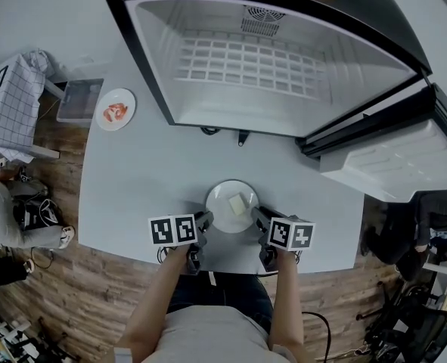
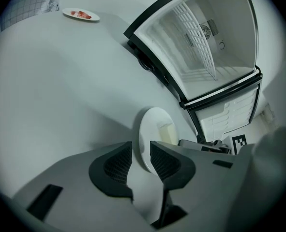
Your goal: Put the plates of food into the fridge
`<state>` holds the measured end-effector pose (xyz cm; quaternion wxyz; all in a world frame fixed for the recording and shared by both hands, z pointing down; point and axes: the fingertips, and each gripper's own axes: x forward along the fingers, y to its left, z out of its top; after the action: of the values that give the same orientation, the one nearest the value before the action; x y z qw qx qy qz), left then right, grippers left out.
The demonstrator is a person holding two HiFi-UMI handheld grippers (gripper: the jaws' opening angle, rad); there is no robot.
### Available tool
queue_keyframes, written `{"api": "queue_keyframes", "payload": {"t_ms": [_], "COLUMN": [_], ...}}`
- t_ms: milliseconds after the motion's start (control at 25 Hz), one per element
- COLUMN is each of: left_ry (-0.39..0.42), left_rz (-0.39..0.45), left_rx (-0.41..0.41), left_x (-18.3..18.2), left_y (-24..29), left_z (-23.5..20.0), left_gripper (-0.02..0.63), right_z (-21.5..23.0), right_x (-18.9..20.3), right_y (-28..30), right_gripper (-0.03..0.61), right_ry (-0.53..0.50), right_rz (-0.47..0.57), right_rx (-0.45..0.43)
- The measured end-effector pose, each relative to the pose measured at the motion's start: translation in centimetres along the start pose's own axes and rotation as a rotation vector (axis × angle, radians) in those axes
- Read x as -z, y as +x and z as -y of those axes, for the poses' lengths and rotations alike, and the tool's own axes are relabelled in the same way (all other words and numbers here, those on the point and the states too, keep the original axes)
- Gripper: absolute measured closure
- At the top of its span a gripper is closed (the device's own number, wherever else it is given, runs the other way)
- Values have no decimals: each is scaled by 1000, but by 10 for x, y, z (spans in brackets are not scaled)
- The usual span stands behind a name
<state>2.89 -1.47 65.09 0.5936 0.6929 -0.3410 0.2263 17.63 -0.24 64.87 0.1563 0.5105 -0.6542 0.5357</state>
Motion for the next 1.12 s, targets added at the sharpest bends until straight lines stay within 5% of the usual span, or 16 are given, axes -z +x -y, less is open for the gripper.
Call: {"api": "queue_keyframes", "payload": {"t_ms": [360, 600, 760, 840, 1120], "left_ry": [-45, -134, -174, -182, -255], "left_rz": [-9, 10, 13, 22, 89], "left_rx": [9, 24, 47, 45, 161], "left_x": [1, -1, -1, -1, -7], "left_y": [7, 9, 8, 7, -10], "left_z": [7, 3, 0, -3, 5], "left_gripper": [514, 514, 515, 571, 583], "right_z": [3, -6, -4, -3, -13], "right_x": [4, 4, 7, 9, 2], "right_y": [3, 8, 8, 7, -2], "right_gripper": [485, 486, 499, 537, 546], "right_ry": [103, 305, 346, 348, 448], "right_rz": [-2, 36, 55, 55, 103], "right_rx": [-23, -183, -198, -188, -292]}}
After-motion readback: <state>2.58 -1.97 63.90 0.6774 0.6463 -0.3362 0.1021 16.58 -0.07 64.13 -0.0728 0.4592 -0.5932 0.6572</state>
